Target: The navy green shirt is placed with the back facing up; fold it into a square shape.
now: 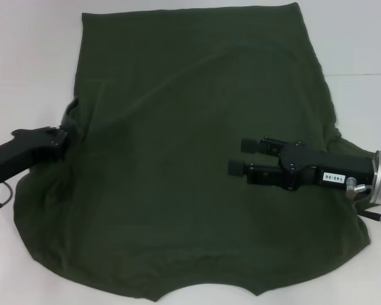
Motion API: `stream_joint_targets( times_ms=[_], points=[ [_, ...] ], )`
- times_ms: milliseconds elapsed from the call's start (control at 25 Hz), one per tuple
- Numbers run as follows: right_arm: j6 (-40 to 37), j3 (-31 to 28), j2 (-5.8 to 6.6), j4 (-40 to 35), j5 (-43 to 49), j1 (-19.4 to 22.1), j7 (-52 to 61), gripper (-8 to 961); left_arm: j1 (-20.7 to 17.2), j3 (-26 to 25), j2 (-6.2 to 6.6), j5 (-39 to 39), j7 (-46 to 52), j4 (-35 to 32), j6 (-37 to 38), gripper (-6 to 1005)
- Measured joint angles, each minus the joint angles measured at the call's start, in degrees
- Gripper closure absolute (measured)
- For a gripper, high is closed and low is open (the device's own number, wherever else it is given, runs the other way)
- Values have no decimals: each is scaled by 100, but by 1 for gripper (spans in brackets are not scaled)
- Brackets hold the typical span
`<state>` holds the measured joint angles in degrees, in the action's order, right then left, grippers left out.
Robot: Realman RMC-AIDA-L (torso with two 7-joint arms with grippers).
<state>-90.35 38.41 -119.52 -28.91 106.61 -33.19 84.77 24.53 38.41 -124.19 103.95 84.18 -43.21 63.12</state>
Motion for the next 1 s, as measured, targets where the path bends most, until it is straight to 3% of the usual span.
stream_joint_targets(
  times_ms=[240,600,1000],
  points=[
    [0,0,0,6,0,6,-1,59,127,5,-15,-62,25,149,464,1001],
    [0,2,0,9,0,6,-8,59,487,42,-11,-278,-245,995,572,1001],
    [0,-36,11,9,0,20,43,59,553,62,1,-806,-310,1340,894,673]
  ],
)
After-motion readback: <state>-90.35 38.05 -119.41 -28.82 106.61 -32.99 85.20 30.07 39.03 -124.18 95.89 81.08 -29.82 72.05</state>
